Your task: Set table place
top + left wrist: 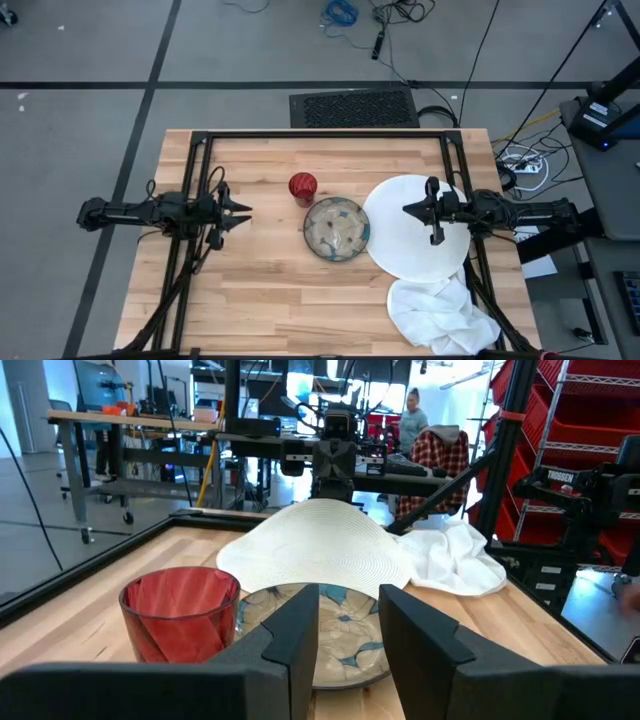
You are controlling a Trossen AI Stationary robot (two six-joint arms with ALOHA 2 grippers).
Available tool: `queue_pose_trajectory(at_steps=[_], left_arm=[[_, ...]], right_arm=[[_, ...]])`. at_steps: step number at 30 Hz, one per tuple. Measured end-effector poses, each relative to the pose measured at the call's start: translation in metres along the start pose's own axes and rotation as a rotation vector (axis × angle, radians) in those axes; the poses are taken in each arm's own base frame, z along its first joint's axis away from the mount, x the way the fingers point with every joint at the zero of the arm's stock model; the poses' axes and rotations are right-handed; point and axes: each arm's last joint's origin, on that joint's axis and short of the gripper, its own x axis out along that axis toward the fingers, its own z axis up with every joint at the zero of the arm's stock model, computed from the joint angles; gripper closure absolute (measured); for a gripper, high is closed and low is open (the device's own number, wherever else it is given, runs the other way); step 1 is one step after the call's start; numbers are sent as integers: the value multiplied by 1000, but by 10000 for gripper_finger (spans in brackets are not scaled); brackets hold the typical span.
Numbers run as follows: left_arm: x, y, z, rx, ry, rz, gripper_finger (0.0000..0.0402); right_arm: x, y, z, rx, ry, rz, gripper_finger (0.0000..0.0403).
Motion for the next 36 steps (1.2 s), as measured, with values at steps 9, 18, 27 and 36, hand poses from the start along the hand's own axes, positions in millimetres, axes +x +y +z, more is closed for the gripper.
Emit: queue_pose_trajectory(at_steps=[9, 18, 27, 36], left_arm=[[0, 0, 0, 0, 0, 0, 308], [0, 0, 0, -106, -4, 1, 308], [0, 0, 1, -107, -10, 5, 308], [0, 2, 3, -101, -35, 80, 308]], right_arm=[[0, 0, 0, 0, 0, 0, 403], [0, 0, 3, 15, -34, 0, 403], [0, 0, 1, 84, -11, 0, 403], [5, 1, 14, 185, -145, -63, 403]])
